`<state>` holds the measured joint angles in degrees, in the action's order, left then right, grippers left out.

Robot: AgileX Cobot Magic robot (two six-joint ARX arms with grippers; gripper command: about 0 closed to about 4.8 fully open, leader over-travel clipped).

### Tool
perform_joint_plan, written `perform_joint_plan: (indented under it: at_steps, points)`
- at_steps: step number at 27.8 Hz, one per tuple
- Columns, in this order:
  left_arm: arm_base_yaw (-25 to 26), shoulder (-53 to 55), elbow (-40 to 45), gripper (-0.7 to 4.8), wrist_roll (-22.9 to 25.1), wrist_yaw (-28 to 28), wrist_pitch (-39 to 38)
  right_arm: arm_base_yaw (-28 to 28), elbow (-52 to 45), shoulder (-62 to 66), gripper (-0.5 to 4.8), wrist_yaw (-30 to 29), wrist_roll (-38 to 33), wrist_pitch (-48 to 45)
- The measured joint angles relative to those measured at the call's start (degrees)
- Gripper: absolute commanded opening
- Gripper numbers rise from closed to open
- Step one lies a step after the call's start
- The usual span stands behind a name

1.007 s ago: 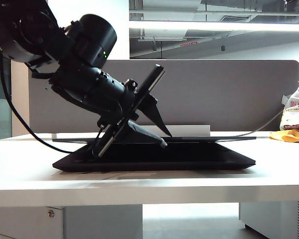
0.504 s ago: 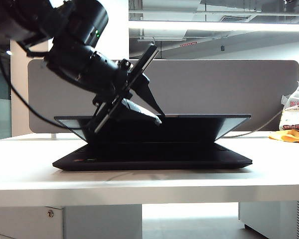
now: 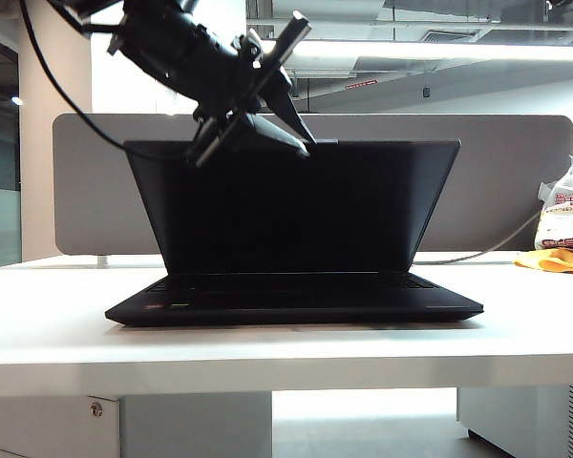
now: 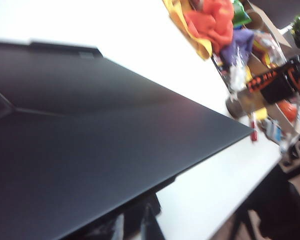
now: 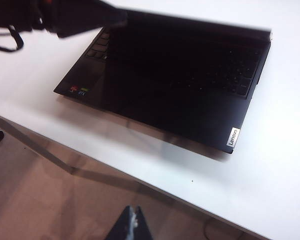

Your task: Open the lid of the laptop and use the keypad to enter the password "123".

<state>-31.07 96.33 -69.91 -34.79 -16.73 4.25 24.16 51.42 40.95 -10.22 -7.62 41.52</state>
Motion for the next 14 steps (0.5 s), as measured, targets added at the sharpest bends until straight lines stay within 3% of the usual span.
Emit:
perform_joint_plan:
  at_steps: [14]
  points:
    - [4.96, -0.04, -4.39, 0.57, 5.4, 2.47, -5.53, -0.02, 0.0, 0.11, -0.05, 0.04, 0.0, -0.04]
